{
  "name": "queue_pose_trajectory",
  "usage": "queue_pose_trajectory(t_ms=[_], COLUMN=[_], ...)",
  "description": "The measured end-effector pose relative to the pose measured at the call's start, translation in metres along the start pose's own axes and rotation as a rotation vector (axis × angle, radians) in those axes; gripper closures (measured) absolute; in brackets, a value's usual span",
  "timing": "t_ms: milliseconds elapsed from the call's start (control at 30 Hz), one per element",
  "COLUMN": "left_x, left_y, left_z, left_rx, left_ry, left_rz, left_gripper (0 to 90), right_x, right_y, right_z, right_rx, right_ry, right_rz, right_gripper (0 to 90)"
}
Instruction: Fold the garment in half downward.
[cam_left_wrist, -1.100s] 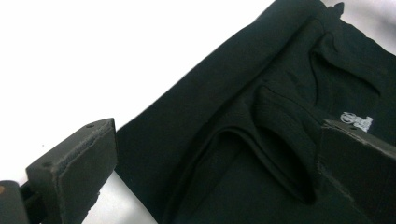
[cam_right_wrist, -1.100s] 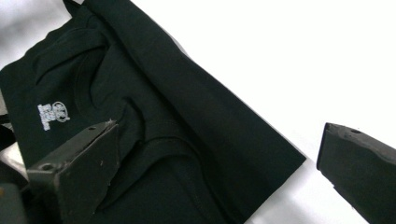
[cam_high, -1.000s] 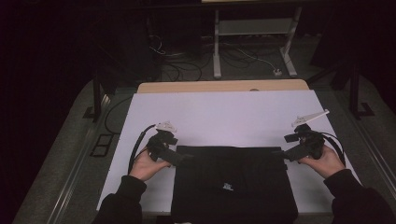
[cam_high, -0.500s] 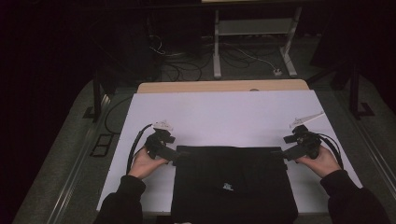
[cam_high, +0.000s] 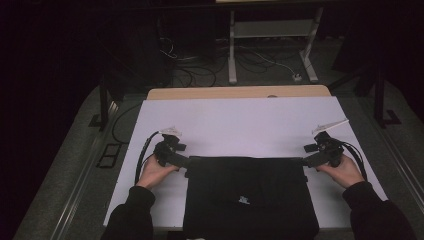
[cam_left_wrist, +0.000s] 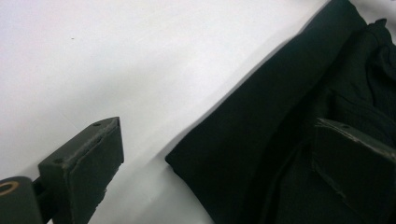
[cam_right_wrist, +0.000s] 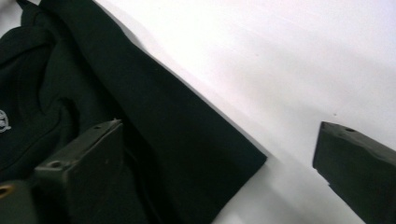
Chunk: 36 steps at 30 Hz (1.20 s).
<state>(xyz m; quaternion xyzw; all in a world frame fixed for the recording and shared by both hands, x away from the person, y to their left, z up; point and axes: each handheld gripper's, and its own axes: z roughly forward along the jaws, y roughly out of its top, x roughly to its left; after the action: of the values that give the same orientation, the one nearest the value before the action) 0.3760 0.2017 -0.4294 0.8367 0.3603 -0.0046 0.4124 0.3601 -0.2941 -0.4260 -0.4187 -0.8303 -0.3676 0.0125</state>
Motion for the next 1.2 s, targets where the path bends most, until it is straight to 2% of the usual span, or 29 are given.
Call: queue_pose_trajectory(t_ms=[167,300,367,533,600,733,900,1200], left_x=[0.004,0.007,0.008,0.01,0.011,0.012,0.012,0.013], left_y=[-0.001,-0.002,-0.002,-0.002,-0.003,-0.003,-0.004,-0.005], left_z=[0.006,0.009,0.009,0.01,0.01,0.009,0.013,0.014], left_rx=[0.031,0.021,0.014,0.019,0.014,0.009,0.034,0.036], left_ry=[0.009,0.009,-0.005,-0.017,-0.027,-0.028,-0.026,-0.004], left_rz=[0.001,-0.008,-0.009,-0.022,-0.034,-0.029,-0.014,-0.023], left_gripper=[4.4,9.6,13.5,17.4,21.3,29.9,35.0,51.6], right_x=[-0.008,-0.014,-0.015,-0.017,-0.017,-0.016,-0.015,-0.015], right_y=[-0.002,-0.004,-0.005,-0.006,-0.006,-0.005,-0.004,-0.004], right_z=[0.0,-0.002,-0.003,-0.002,-0.001,0.003,0.007,0.011], right_rx=[-0.011,-0.019,-0.016,-0.011,-0.004,0.013,0.019,0.033], right_ry=[0.001,0.01,0.016,0.018,0.014,0.005,-0.001,-0.033], right_rz=[0.015,0.026,0.033,0.024,0.02,0.006,0.002,-0.008], right_gripper=[12.7,18.0,21.2,30.5,34.3,40.5,47.1,52.3])
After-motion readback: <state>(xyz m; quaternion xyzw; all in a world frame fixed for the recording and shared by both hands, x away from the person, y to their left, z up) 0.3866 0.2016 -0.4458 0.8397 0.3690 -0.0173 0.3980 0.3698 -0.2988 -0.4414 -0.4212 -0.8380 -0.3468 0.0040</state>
